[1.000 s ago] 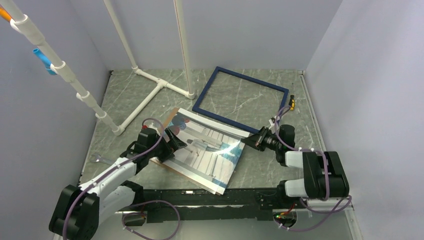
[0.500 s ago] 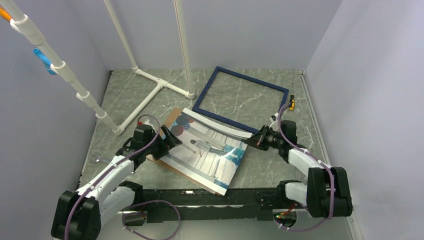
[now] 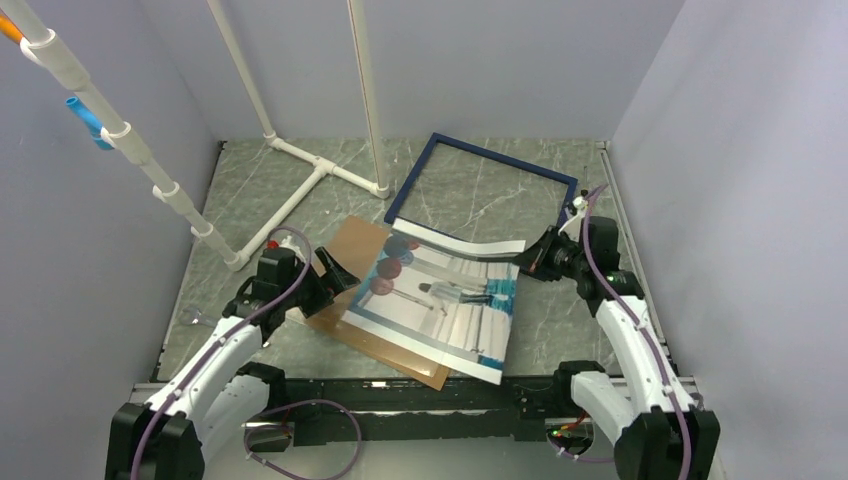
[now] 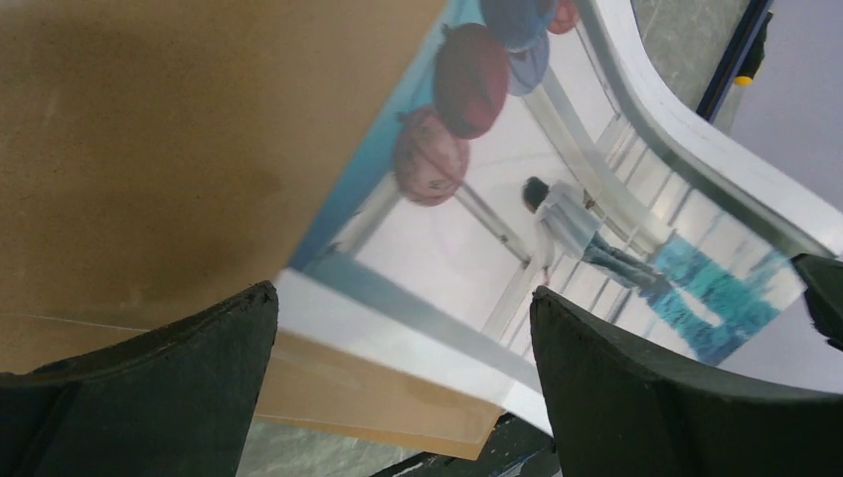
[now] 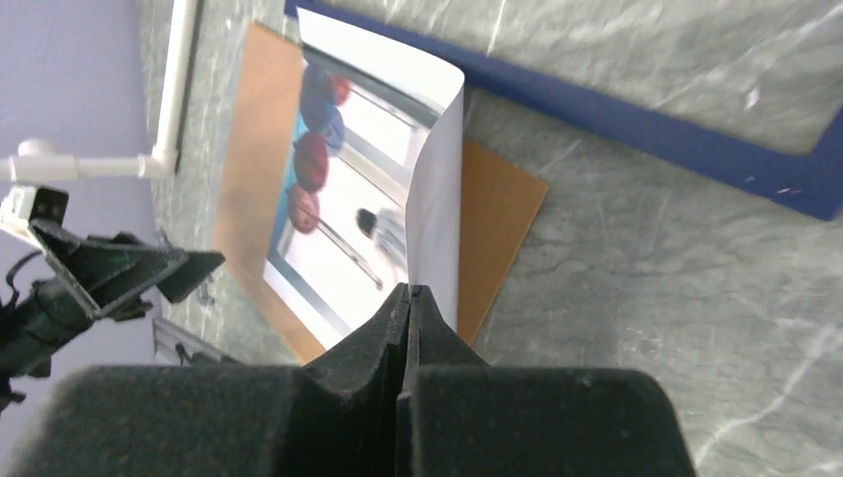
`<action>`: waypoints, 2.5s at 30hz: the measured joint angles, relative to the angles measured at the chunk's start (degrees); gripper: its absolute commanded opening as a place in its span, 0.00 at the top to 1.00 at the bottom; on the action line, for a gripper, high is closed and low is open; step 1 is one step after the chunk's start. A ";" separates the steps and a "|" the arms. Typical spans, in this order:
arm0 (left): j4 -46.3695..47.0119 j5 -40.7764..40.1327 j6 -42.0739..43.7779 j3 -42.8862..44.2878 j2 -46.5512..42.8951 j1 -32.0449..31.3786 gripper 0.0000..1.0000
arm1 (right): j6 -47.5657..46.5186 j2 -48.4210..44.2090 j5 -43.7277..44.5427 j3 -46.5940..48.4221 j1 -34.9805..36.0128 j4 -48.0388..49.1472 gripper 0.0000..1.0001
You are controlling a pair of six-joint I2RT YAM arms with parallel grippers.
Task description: Take the photo out of the frame
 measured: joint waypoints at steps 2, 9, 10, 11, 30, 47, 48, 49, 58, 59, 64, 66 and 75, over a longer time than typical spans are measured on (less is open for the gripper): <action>-0.42 0.22 0.00 0.00 -1.07 0.00 0.01 | -0.63 -1.81 3.15 3.63 0.00 -4.61 1.00; -3.21 1.90 0.02 2.01 -3.39 0.00 0.01 | -2.84 -5.97 13.46 20.31 0.00 -14.51 1.00; -3.45 2.14 0.00 2.27 -3.87 -0.02 0.01 | -3.10 -6.12 14.38 22.27 0.00 -15.69 1.00; -3.67 2.38 0.02 2.49 -4.42 0.00 0.01 | -3.54 -6.12 15.47 24.76 0.00 -17.29 1.00; -16.00 -0.09 1.86 15.13 -14.67 -0.02 0.01 | -3.39 10.71 4.83 63.76 12.63 -17.27 1.00; -29.86 -13.57 4.42 28.98 -23.06 0.00 0.01 | 11.10 32.57 9.31 68.63 40.24 0.39 1.00; -30.23 -13.92 4.52 29.14 -23.10 -0.02 0.01 | 12.35 30.84 9.53 66.31 39.39 1.79 1.00; -30.45 -14.05 4.57 29.24 -23.10 0.00 0.01 | 13.66 29.03 9.77 63.93 38.25 3.04 1.00; -31.28 -13.92 4.61 28.50 -23.06 0.00 0.00 | 23.80 12.28 19.41 26.21 28.28 17.73 1.00; -31.30 -13.81 4.72 28.22 -22.97 0.00 0.01 | 24.57 12.09 20.37 22.53 27.85 18.34 1.00; -31.21 -12.15 6.71 27.43 -18.99 0.00 0.01 | 28.48 12.48 26.99 3.80 27.28 22.29 1.00; -31.01 -11.69 7.76 27.32 -15.61 0.11 0.01 | 29.35 12.31 30.10 -1.44 27.39 24.26 1.00; -25.22 -6.69 12.37 27.12 6.05 7.39 0.01 | 31.36 14.86 36.94 -12.83 27.26 37.11 1.00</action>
